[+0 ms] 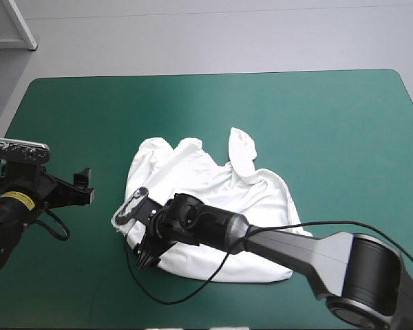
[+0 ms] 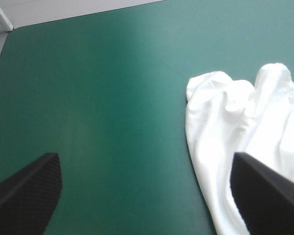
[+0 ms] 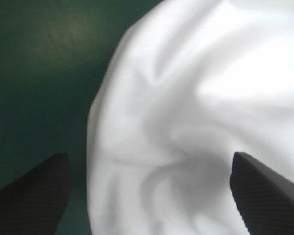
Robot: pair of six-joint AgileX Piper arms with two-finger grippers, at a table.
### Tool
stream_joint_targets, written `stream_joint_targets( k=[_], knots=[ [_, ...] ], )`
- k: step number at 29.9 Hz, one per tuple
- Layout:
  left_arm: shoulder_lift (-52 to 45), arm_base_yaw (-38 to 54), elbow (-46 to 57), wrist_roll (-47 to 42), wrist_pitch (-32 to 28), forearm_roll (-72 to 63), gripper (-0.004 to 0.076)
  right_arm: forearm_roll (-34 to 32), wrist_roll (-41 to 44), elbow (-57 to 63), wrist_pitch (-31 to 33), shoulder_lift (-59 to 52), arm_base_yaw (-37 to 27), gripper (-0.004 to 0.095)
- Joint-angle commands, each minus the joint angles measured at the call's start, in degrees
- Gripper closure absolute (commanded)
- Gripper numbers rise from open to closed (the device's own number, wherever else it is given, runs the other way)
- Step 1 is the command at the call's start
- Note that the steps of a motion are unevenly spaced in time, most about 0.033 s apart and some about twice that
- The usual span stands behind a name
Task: Fold the cloth
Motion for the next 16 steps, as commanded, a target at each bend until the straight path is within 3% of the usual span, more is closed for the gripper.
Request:
stream_joint_targets(
  k=[1,3,7,16],
  knots=[
    [-0.2,0.1,-2.0,0.0,-2.6,-1.0,0.0056,-9.1,12.0,-4.4,6.7,-9.4,-0.3,0.0130],
    [0.1,0.1,-2.0,0.0,-2.5,-1.0,0.0056,-12.9,15.7,-4.4,11.4,-13.1,-0.3,0.0164],
    [1.3,0.1,-2.0,0.3,-1.7,-3.1,0.0056,-19.2,21.6,-4.3,26.9,-19.6,-0.3,0.0169],
    [12.4,0.1,-2.5,7.6,-2.7,-13.5,0.0056,-17.7,32.7,8.0,26.6,-36.4,-0.3,0.0171]
  ],
)
